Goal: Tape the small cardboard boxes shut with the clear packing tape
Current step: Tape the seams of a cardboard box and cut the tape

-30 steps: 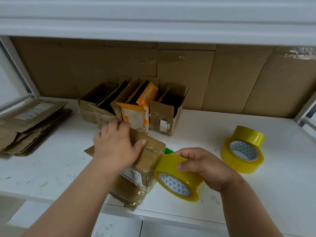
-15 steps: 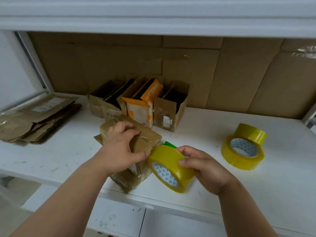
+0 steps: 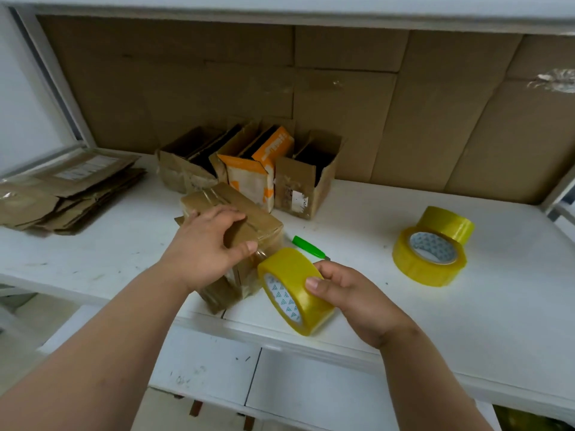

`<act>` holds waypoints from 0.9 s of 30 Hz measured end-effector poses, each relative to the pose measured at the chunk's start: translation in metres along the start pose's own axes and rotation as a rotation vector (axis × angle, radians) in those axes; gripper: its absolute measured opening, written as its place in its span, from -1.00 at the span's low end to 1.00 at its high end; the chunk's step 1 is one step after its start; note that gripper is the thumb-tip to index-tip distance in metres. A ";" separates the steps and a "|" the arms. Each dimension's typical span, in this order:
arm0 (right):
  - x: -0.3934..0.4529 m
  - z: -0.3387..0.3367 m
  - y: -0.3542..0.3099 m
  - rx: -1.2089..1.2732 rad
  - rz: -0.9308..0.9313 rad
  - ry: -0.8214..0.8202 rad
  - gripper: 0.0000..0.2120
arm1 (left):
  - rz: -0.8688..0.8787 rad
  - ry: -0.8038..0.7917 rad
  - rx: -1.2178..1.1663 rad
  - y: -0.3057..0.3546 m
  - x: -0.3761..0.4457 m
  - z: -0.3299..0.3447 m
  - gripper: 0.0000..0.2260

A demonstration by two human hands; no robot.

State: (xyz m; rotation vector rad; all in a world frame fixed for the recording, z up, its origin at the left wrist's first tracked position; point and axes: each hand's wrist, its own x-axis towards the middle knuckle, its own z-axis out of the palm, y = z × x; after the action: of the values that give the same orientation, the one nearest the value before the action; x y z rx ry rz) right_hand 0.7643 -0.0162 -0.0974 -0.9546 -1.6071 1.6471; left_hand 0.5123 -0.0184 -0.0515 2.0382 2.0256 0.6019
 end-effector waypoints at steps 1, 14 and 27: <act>0.001 -0.001 -0.001 -0.014 0.000 -0.014 -0.58 | -0.036 0.000 -0.045 0.001 -0.001 0.000 -0.31; 0.024 -0.028 -0.011 -0.110 0.055 -0.209 -0.56 | -0.544 0.296 -0.113 0.065 -0.031 0.039 -0.43; 0.101 -0.070 0.002 -0.888 0.022 0.144 -0.70 | -0.682 0.390 -0.753 0.084 -0.036 0.045 -0.34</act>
State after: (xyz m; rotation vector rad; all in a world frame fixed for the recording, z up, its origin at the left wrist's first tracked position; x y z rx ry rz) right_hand 0.7697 0.1066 -0.1053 -1.4619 -2.2567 0.7970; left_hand 0.6083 -0.0512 -0.0610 0.7888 2.0365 1.3859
